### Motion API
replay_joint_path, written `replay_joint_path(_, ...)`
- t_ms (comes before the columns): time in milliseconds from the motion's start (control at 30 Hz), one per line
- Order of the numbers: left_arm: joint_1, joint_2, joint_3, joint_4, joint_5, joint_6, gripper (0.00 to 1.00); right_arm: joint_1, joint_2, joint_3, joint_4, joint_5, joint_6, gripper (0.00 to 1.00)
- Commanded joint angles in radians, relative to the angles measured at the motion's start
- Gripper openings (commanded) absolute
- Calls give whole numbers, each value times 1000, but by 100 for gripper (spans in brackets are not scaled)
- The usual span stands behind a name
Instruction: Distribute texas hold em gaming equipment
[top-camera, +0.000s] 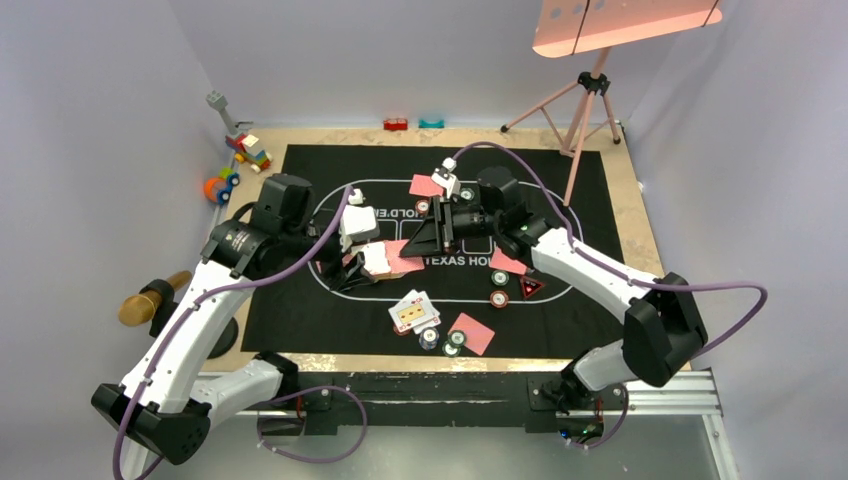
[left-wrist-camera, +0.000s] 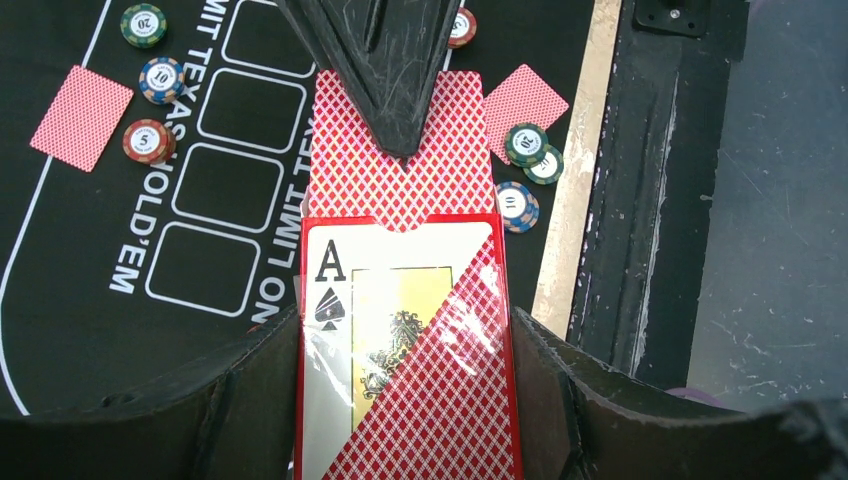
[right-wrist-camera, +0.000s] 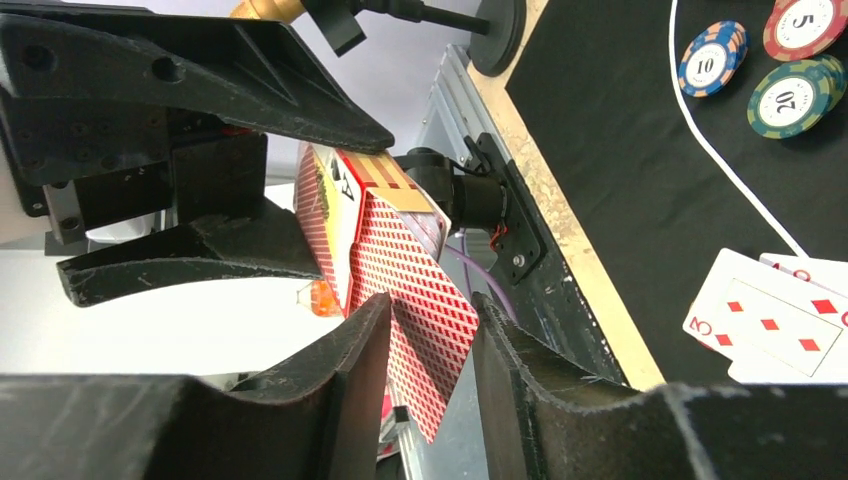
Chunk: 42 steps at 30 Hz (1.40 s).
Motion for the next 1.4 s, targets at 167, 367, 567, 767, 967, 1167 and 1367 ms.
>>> replay_joint_path(167,-1,-33,31,68,50,-21,0,-50,-84,-9,-55,-24,-35,29)
replay_joint_path(367,-1,-41,25,72,51,-25,0,-85,-112,2,-119,-32,-64,22)
replay_joint_path(567,1,-45,22,76,57,-36,0,-123,-133,22,-152,-44,-77,15)
replay_joint_path(767,5,-63,-4,89,61,-52,0,-151,-152,52,-179,-57,-84,2)
replay_joint_path(967,9,-83,-31,94,59,-55,0,-179,-168,79,-181,-76,-74,0)
replay_joint_path(1167,14,-102,-59,93,65,-70,0,-258,-168,115,-165,-78,-64,0)
replay_joint_path(1367,15,-131,-87,99,82,-94,0,-258,25,211,-118,-65,-75,0)
